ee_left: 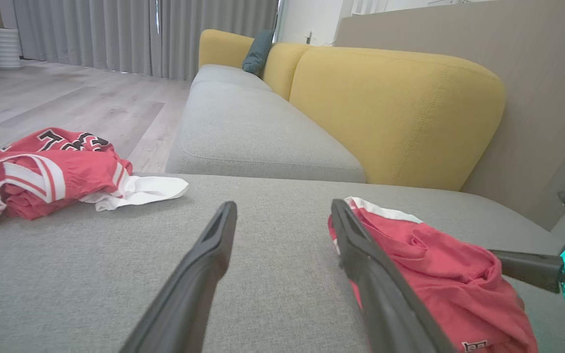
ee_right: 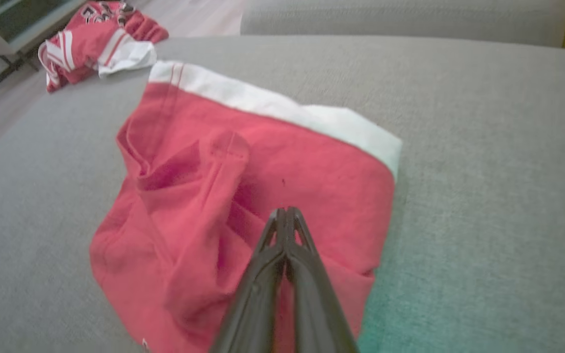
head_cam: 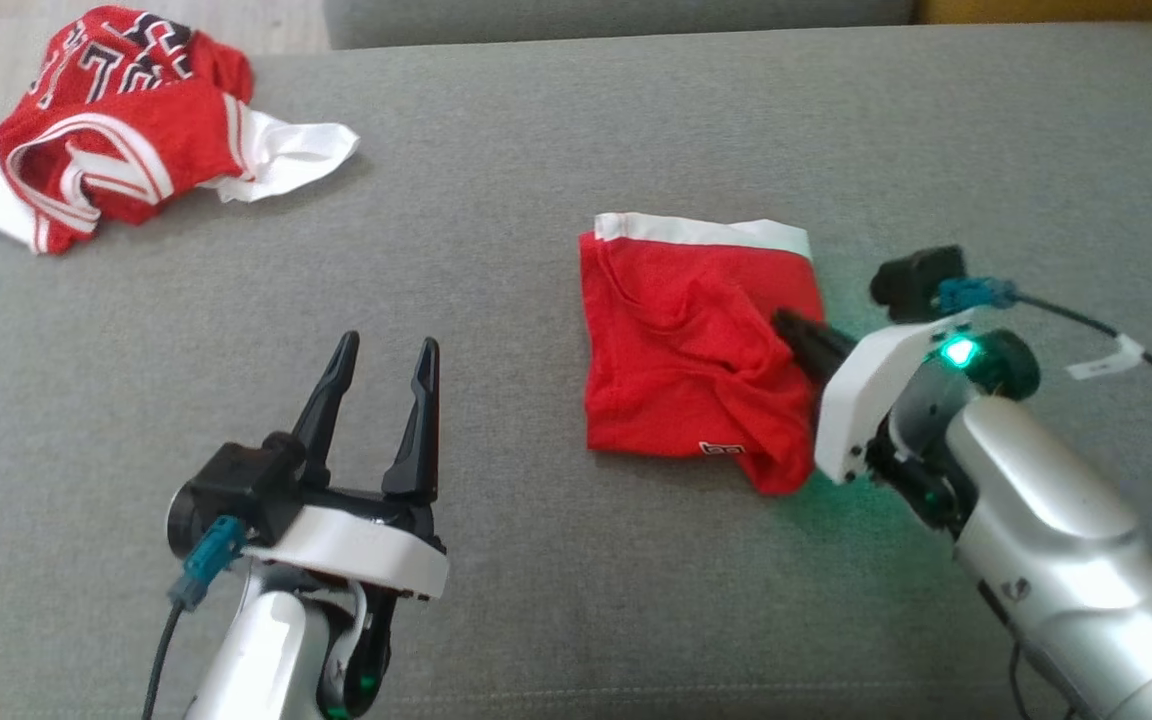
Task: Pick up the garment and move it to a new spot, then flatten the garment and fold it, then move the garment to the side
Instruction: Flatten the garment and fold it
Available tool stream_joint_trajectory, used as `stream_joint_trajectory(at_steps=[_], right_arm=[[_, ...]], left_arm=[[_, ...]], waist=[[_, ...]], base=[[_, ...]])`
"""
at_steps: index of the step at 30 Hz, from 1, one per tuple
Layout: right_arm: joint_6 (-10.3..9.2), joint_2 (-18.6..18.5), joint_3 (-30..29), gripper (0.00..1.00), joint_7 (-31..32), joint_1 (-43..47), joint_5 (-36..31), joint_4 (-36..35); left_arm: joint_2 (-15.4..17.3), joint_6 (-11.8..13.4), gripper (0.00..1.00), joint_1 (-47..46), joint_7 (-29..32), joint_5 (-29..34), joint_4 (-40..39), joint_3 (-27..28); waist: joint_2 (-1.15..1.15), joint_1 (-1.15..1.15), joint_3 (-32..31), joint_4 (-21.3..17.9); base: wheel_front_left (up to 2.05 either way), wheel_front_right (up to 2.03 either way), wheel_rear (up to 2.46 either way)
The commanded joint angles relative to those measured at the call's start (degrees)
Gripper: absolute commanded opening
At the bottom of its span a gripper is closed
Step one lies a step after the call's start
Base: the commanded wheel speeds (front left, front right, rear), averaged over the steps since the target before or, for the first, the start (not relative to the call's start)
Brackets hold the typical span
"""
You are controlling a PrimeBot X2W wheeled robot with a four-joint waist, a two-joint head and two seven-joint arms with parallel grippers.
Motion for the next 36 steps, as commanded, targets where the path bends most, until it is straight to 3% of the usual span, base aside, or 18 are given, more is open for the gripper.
stream_joint_trajectory(at_steps=[1,17,22,28,32,34,35,36], right_arm=[[0.42,-0.3,1.3,0.0,0.3,-1.6,0.5,-1.1],[0.42,-1.5,22.0,0.0,-0.2,-3.1,10.9,-6.8],[0.42,-0.4,24.8,0.0,-3.5,-4.1,11.9,-4.8],[0.42,-0.2,23.6,0.0,-10.1,-5.4,13.2,-5.1],[0.42,-0.3,20.5,0.26,-15.8,-5.4,12.6,-4.0],[0.42,-0.2,18.3,0.59,-18.5,-4.8,12.4,-3.2],[0.42,0.0,16.9,0.84,-19.8,-4.4,12.4,-2.6],[0.42,0.1,15.6,1.0,-20.7,-4.0,12.3,-2.0]], left_arm=[[0.1,0.0,1.0,-1.1,-0.7,-0.3,-1.7,1.4],[0.1,0.2,1.0,-1.1,-0.7,-0.6,-1.6,1.6],[0.1,0.3,1.0,-1.2,-0.7,-0.6,-1.6,1.7],[0.1,0.5,1.0,-0.9,-0.7,-0.6,-1.6,2.5],[0.1,0.6,1.0,-0.5,-0.7,-0.6,-1.5,3.2],[0.1,0.7,1.0,-0.3,-0.7,-0.6,-1.4,3.4],[0.1,0.8,1.0,-0.2,-0.7,-0.6,-1.3,3.5],[0.1,1.0,1.0,-0.2,-0.7,-0.7,-1.3,3.7]], waist=[[0.0,0.0,0.0,0.5],[0.0,0.0,-0.2,2.0],[0.0,0.0,-0.2,2.0],[0.0,0.0,-1.0,1.4],[0.0,0.0,-2.1,0.6],[0.0,0.0,-2.8,0.1],[0.0,0.0,-3.0,-0.1],[0.0,0.0,-3.3,-0.3]], base=[[0.0,0.0,0.0],[0.0,0.0,0.0],[0.0,0.0,0.0],[0.0,0.0,0.0],[0.0,0.0,0.0],[0.0,0.0,0.0],[0.0,0.0,0.0],[0.0,0.0,0.0]])
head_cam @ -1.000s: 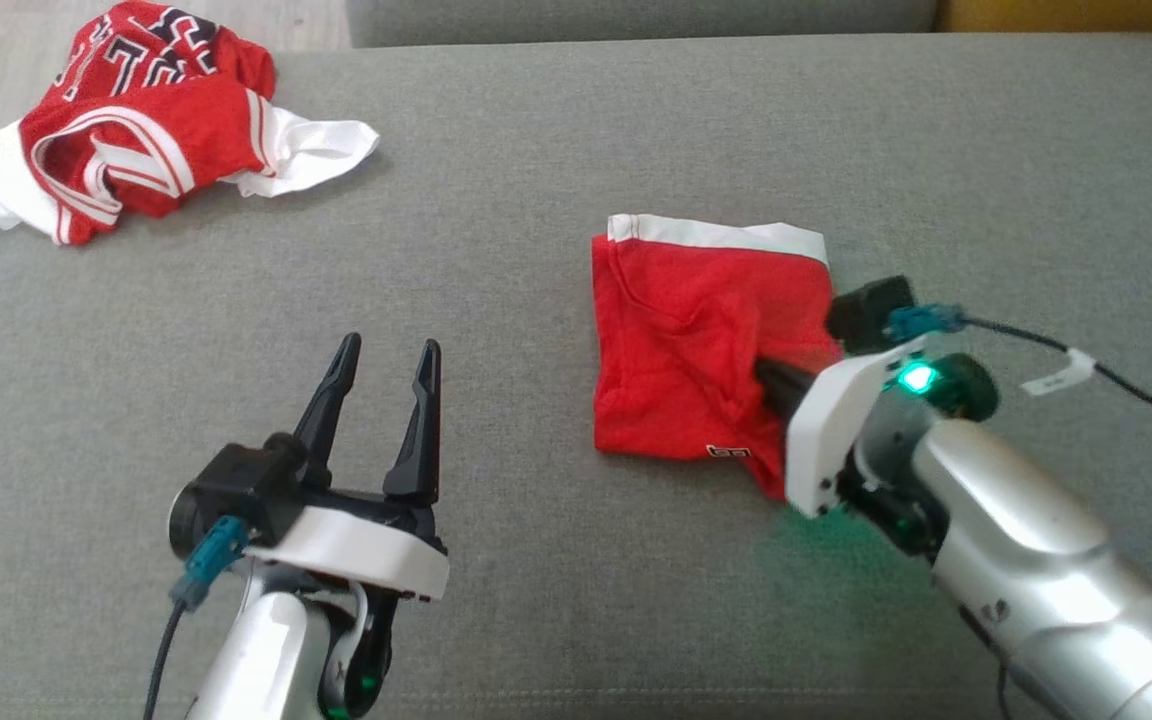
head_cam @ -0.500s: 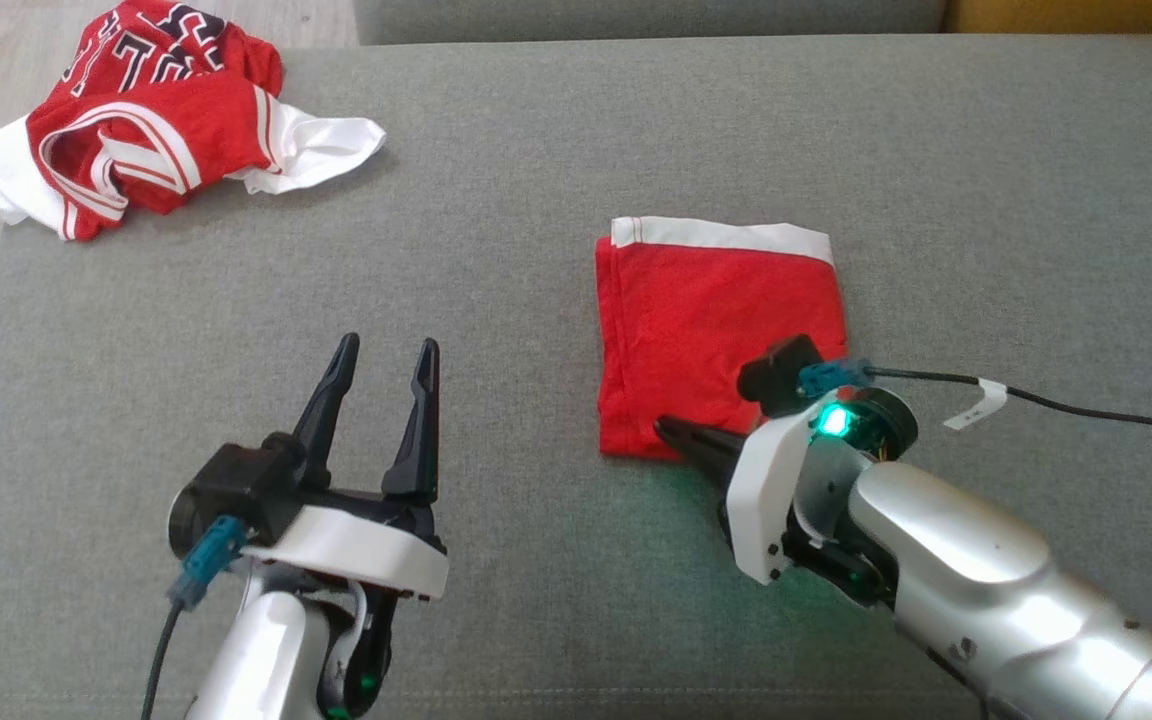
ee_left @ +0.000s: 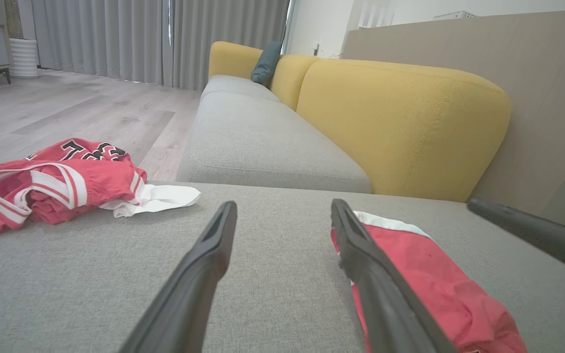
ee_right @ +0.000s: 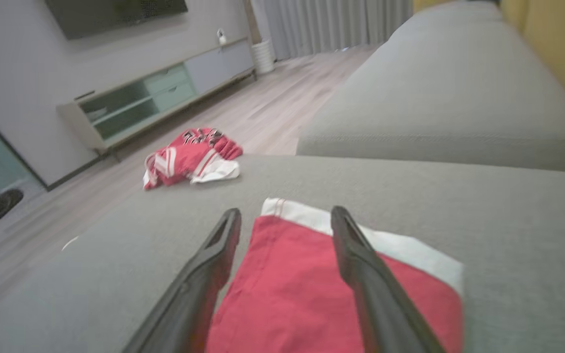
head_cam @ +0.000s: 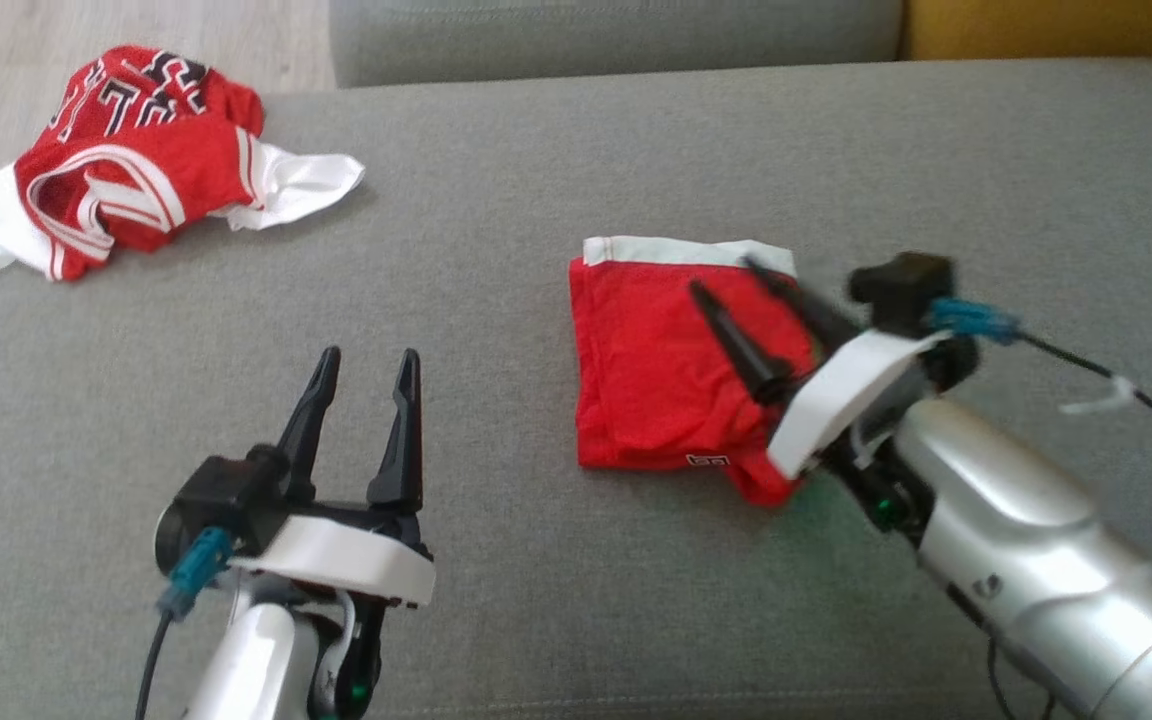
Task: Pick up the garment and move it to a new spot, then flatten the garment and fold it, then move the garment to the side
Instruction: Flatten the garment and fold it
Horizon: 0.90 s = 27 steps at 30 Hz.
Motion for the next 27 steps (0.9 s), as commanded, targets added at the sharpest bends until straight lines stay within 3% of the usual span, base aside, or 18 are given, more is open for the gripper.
stream_joint_trajectory(at_steps=[1,9,14,18,23,27], right_arm=[[0.42,0.8,-2.2,1.0,-1.8,0.9,-0.7,-0.2],[0.42,3.4,-17.9,1.0,-5.3,4.7,-11.2,6.0],[0.42,6.6,-34.2,1.0,-5.4,11.1,-24.1,0.0],[0.42,10.6,-43.4,1.0,-5.4,18.5,-33.5,-6.5],[0.42,13.1,-48.7,1.0,-5.1,25.4,-39.3,-13.3],[0.42,13.4,-49.5,1.0,-3.9,29.1,-39.8,-17.1]], left_arm=[[0.1,0.5,1.0,-1.2,-0.7,-0.3,-1.7,2.6],[0.1,1.7,1.0,-0.3,-0.7,-0.9,-1.1,3.0],[0.1,1.8,1.0,0.8,-0.7,-0.3,-0.7,3.6],[0.1,1.7,1.0,2.2,-0.7,0.1,-0.5,4.1],[0.1,1.8,1.0,3.9,-0.7,0.4,-1.0,4.0],[0.1,2.0,1.0,4.8,-0.7,0.3,-1.2,3.8]], waist=[[0.0,0.0,-0.8,-0.6],[0.0,0.0,-2.5,-2.0],[0.0,0.0,-3.4,-2.2],[0.0,0.0,-4.0,-2.0],[0.0,0.0,-4.7,-1.5],[0.0,0.0,-4.8,-1.2]], base=[[0.0,0.0,0.0],[0.0,0.0,0.0],[0.0,0.0,0.0],[0.0,0.0,0.0],[0.0,0.0,0.0],[0.0,0.0,0.0]])
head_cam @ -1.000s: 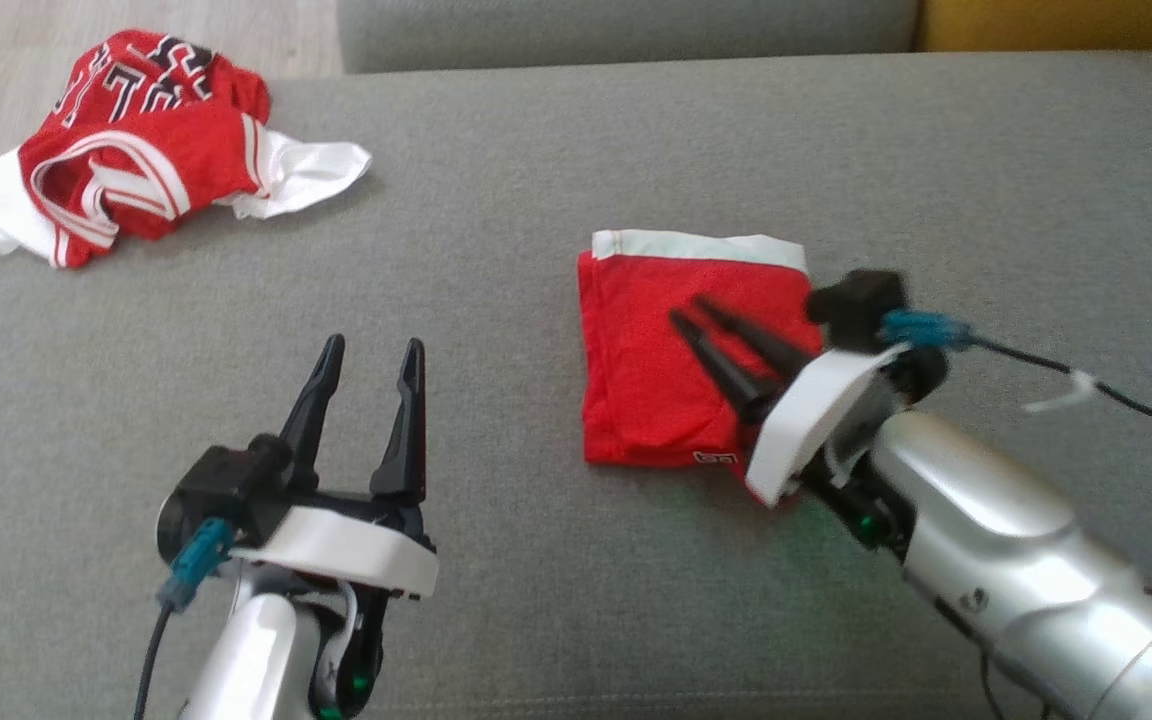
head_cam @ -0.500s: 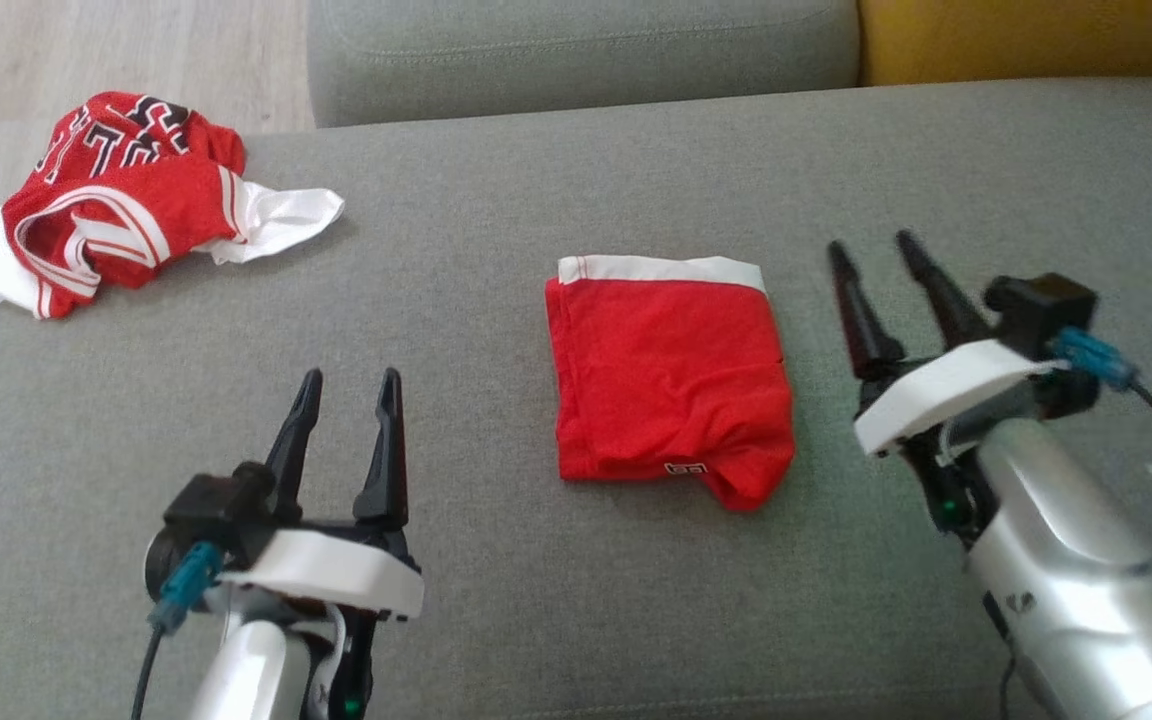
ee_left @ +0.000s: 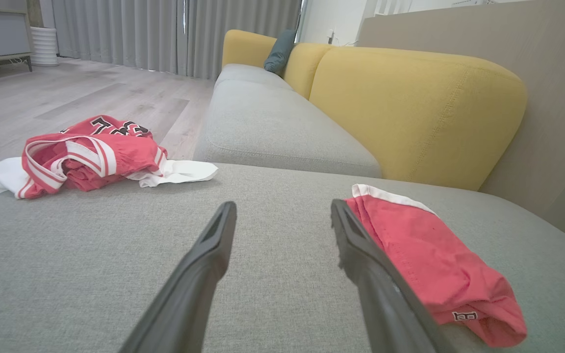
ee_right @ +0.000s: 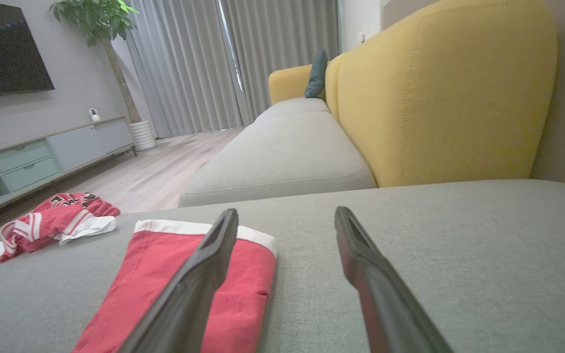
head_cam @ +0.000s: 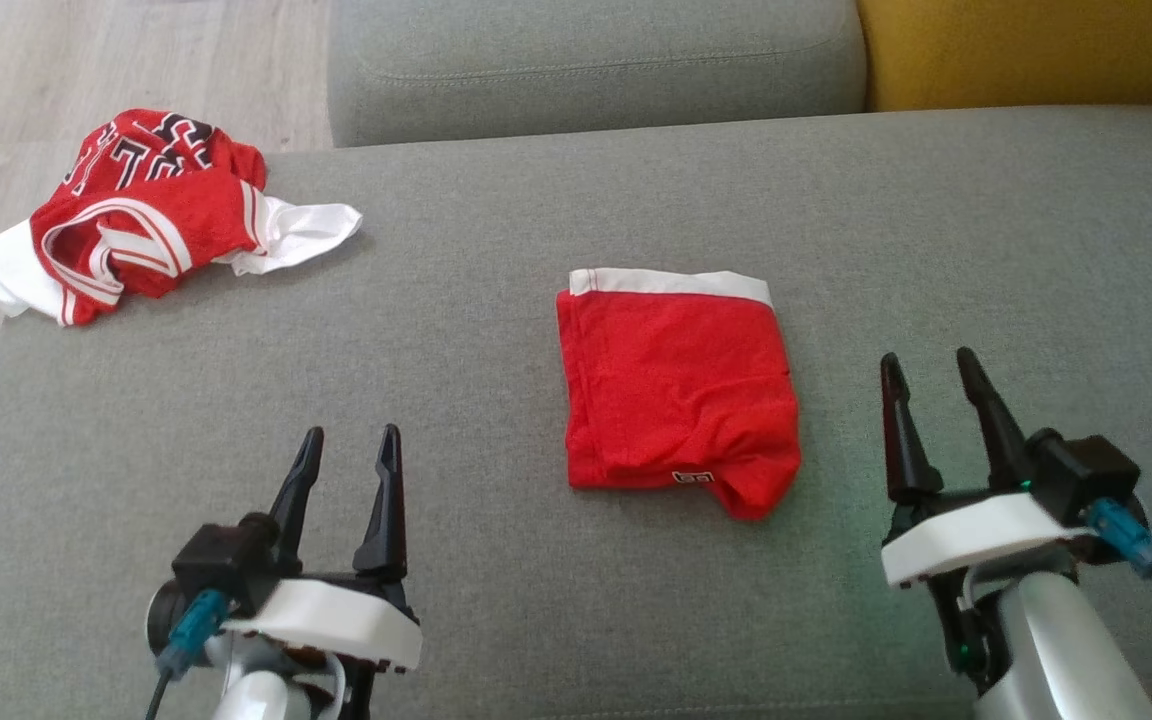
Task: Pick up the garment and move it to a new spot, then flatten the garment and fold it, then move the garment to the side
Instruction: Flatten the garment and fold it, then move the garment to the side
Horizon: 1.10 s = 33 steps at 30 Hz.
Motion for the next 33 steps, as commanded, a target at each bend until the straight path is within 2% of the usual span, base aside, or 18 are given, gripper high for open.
stream_joint_trajectory(at_steps=[1,8,27,33], right_arm=[[0.42,0.5,1.8,1.0,0.4,-0.4,1.0,-3.1],[0.42,0.6,2.4,1.0,2.0,1.3,1.6,-5.7],[0.42,0.6,1.9,1.0,4.1,1.9,1.2,-6.1],[0.42,0.6,1.6,1.0,9.7,-1.3,1.1,-3.9]], left_arm=[[0.0,0.5,1.0,-1.5,-0.7,0.3,-2.2,2.0],[0.0,0.9,1.0,-1.6,-0.7,0.6,-2.2,1.7],[0.0,1.1,1.0,-1.7,-0.7,0.6,-2.4,1.6],[0.0,1.1,1.0,-2.1,-0.7,0.4,-2.5,1.1]], waist=[[0.0,0.0,0.0,0.1],[0.0,0.0,0.3,0.3],[0.0,0.0,0.8,0.3],[0.0,0.0,1.7,0.7]], base=[[0.0,0.0,0.0],[0.0,0.0,0.0],[0.0,0.0,0.0],[0.0,0.0,0.0]])
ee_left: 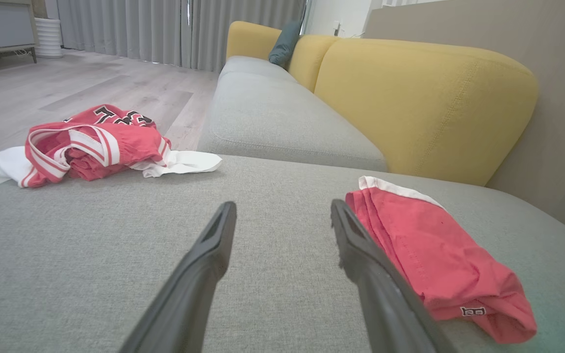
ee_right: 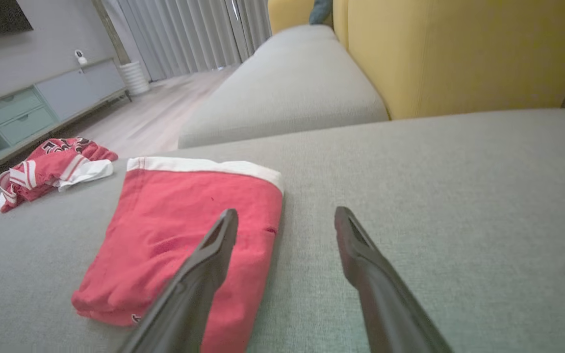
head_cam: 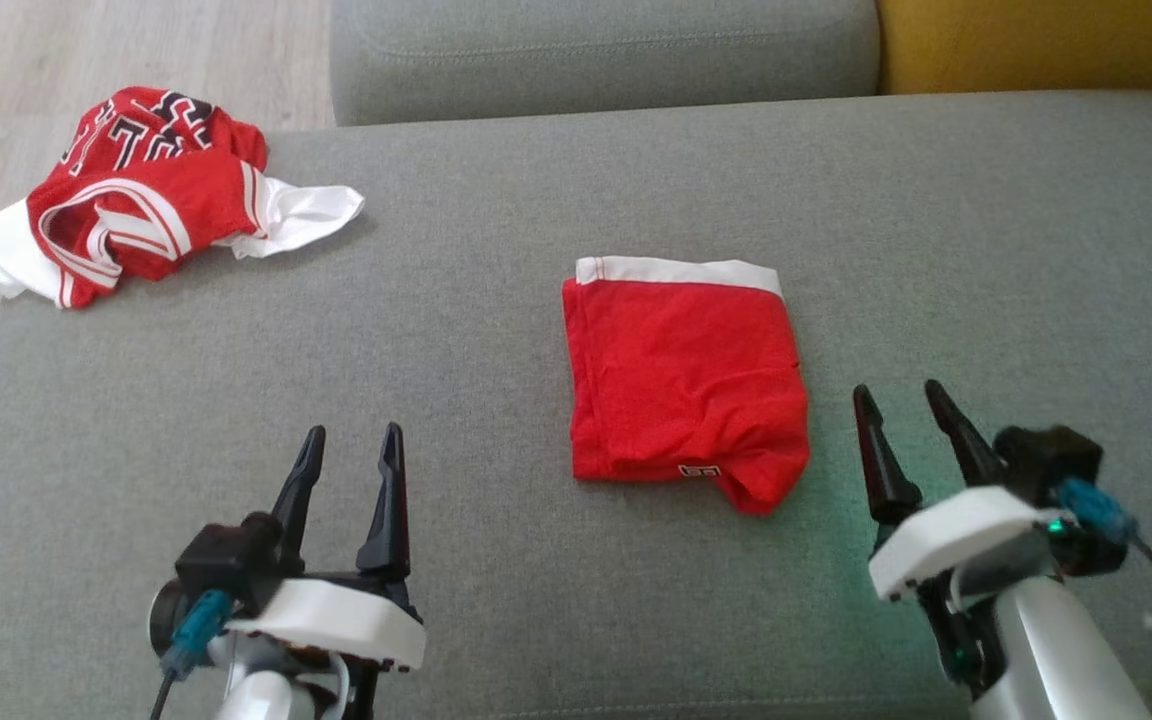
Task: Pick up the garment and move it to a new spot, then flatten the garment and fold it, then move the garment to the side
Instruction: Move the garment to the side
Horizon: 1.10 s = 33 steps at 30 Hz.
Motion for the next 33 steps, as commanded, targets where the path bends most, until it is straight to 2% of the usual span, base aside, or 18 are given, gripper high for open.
stream_joint_trajectory(at_steps=[1,7,9,18,24,25,26,29,30,31,33], right_arm=[[0.42,0.1,1.2,1.0,2.6,-4.4,0.5,-0.7],[0.42,-0.1,0.5,1.0,11.8,-11.4,-0.1,4.5],[0.42,-0.8,0.4,1.0,16.1,-14.9,1.6,7.7],[0.42,-4.6,2.8,1.0,25.9,-22.6,7.0,16.3],[0.42,-6.4,5.4,1.0,29.9,-24.9,10.4,18.5],[0.42,-6.8,5.7,0.84,30.0,-25.2,10.9,18.6],[0.42,-7.0,6.2,0.54,30.3,-25.4,11.4,18.8],[0.42,-7.4,7.8,0.34,31.3,-25.8,13.4,19.2],[0.42,-7.6,8.2,0.23,31.3,-26.0,13.8,19.3],[0.42,-7.7,8.6,0.0,31.1,-26.2,14.2,19.4],[0.42,-8.0,8.6,0.0,30.0,-26.9,14.7,19.5]], left_arm=[[0.0,0.2,1.0,-2.5,-0.7,0.4,-2.0,1.3],[0.0,0.2,1.0,-3.5,-0.7,-0.1,-2.3,0.3],[0.0,0.3,1.0,-4.0,-0.7,-0.5,-2.3,-0.2],[0.0,0.7,1.0,-5.7,-0.7,-1.4,-2.9,-1.2],[0.0,1.0,1.0,-6.5,-0.7,-1.6,-3.2,-1.3],[0.0,1.0,1.0,-6.6,-0.7,-1.6,-3.2,-1.3],[0.0,1.1,1.0,-6.7,-0.7,-1.6,-3.2,-1.3],[0.0,1.1,1.0,-6.9,-0.7,-1.6,-3.3,-1.1],[0.0,1.2,1.0,-6.9,-0.7,-1.6,-3.3,-1.0],[0.0,1.2,1.0,-7.0,-0.7,-1.6,-3.3,-0.9],[0.0,1.1,1.0,-7.2,-0.7,-1.4,-3.3,-0.8]], waist=[[0.0,0.0,0.6,0.3],[0.0,0.0,2.3,1.8],[0.0,0.0,3.4,2.9],[0.0,0.0,7.5,6.4],[0.0,0.0,9.1,7.6],[0.0,0.0,9.4,7.7],[0.0,0.0,9.5,7.8],[0.0,0.0,9.9,7.7],[0.0,0.0,10.1,7.6],[0.0,0.0,10.2,7.4],[0.0,0.0,10.5,7.0]], base=[[0.0,0.0,0.0],[0.0,0.0,0.0],[0.0,0.0,0.0],[0.0,0.0,0.0],[0.0,0.0,0.0],[0.0,0.0,0.0],[0.0,0.0,0.0],[0.0,0.0,0.0],[0.0,0.0,0.0],[0.0,0.0,0.0],[0.0,0.0,0.0]])
